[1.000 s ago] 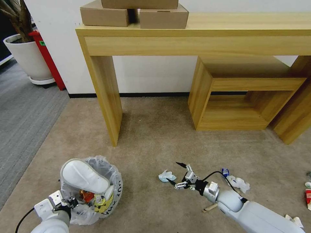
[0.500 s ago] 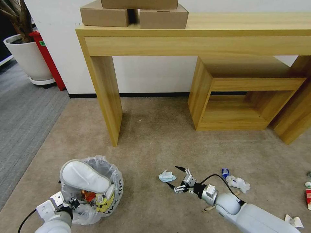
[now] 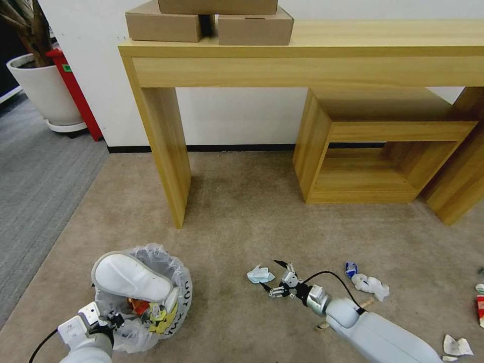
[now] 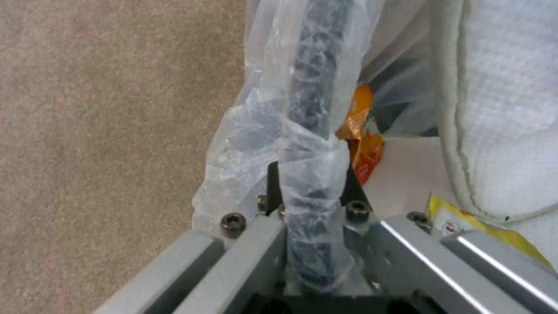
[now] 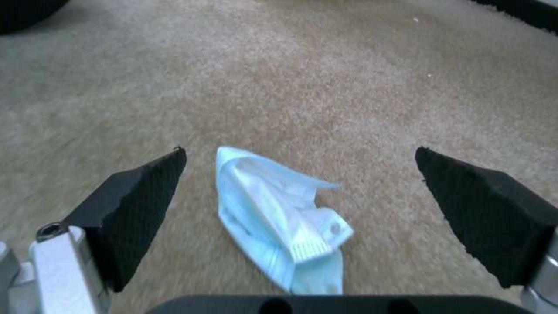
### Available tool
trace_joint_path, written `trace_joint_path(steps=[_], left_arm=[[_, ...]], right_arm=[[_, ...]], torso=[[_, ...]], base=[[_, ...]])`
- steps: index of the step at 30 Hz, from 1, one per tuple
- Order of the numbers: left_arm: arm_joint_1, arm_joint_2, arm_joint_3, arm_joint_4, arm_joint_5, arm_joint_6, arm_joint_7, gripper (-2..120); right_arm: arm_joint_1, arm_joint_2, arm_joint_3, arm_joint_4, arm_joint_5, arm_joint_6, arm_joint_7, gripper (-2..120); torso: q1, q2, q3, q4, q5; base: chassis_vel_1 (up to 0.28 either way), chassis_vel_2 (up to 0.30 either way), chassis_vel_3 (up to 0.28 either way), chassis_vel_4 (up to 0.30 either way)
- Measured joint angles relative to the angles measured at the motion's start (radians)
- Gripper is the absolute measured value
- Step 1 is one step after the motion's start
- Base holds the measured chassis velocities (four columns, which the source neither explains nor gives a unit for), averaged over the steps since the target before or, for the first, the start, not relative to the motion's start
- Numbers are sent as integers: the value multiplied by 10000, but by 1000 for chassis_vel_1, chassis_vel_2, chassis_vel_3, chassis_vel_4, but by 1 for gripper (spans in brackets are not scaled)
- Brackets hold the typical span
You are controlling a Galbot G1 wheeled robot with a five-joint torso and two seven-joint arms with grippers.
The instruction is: Pick up the trash bin and place the garbage on the floor into it.
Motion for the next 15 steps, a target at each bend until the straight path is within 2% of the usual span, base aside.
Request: trace_joint_path(steps=[8,15], left_arm=[[51,-56,13,11,72,0,11,0],[52,-57,24,40,92,1,23,0]], right_arm=[[183,881,-32,-636,77,-50,-6,100],[78,937,81,-775,179,-110,91,100]], torso=[[1,0,1,1,0],[0,0,0,1,0]], base=[[0,0,0,0],[0,0,0,0]])
